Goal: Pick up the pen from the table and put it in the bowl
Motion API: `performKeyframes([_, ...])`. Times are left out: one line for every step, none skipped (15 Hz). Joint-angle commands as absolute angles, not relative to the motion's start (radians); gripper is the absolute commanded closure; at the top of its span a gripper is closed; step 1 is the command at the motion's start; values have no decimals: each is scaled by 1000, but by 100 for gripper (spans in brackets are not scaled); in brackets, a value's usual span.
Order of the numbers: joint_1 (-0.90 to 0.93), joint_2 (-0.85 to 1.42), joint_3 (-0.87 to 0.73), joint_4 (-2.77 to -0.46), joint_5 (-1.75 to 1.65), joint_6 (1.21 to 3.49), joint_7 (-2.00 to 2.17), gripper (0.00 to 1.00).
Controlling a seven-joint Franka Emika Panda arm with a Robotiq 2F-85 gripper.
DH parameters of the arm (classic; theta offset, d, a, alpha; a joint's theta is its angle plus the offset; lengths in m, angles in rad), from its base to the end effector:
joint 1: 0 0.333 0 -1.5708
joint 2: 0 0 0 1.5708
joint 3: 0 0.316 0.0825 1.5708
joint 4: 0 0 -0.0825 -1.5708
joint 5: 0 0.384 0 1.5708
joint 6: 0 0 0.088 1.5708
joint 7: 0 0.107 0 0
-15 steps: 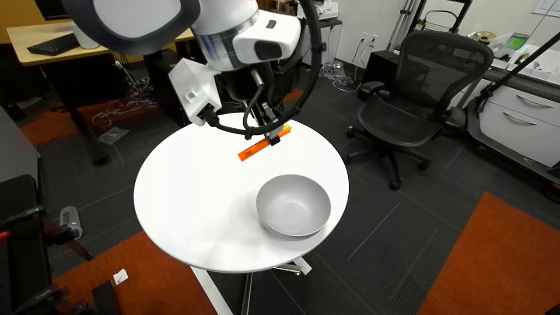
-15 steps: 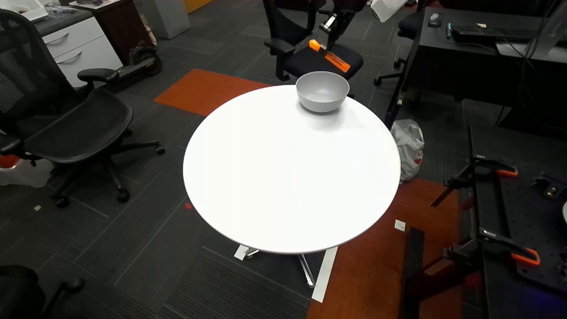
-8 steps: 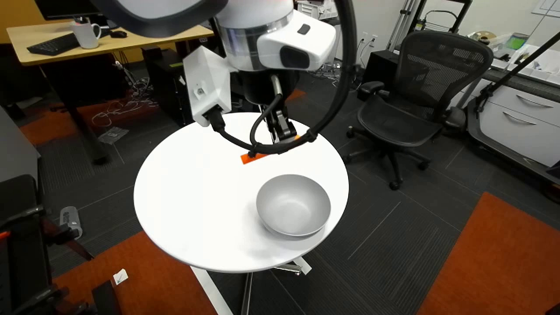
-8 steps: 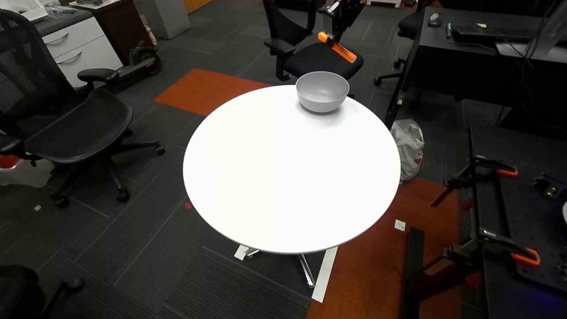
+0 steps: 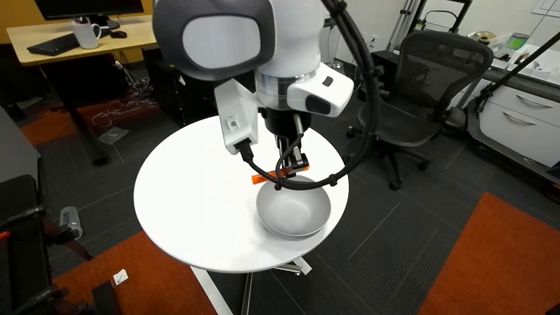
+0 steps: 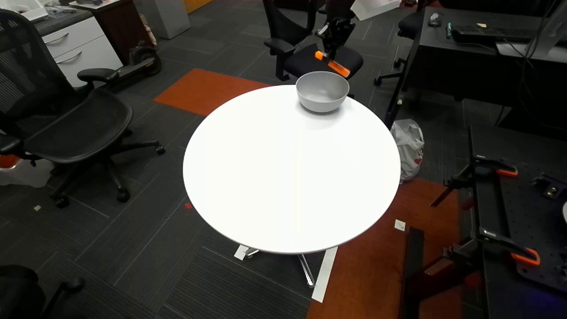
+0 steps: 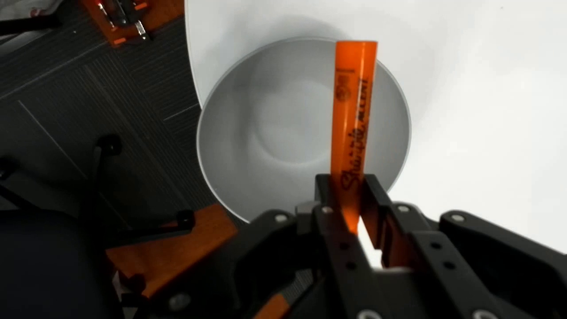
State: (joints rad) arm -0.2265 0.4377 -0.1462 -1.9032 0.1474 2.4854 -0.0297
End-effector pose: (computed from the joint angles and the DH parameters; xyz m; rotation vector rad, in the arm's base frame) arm 0.6020 -0.2298 0.2856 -3.0517 0.6741 -0.2439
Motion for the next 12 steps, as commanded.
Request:
performKeyframes([-223,530,-151,-1791,139,2437,34,95])
performKeyframes([-224,548,-153,-1773,136,2433,46,95])
performKeyframes([-223,565,-158,-1755,132,2429,64,95])
performKeyframes([-224,582,-158,-1738,131,2425,73,95])
performKeyframes([-225,596,-160,-1722,131,2416,83,95])
performKeyframes([-229,609,-157,-1706,136,2407,88,56])
performKeyframes([-231,620,-157,-1691,136,2394,89,54])
performKeyframes([-231,630,-156,-1677,137,2385,96,48])
performKeyframes([-232,640,-156,-1664,138,2376,98,40])
performKeyframes([-234,648,-155,-1651,139,2368,98,33])
performKeyframes([-234,653,-155,-1642,139,2359,99,24])
performKeyframes([-235,659,-155,-1632,139,2354,99,18])
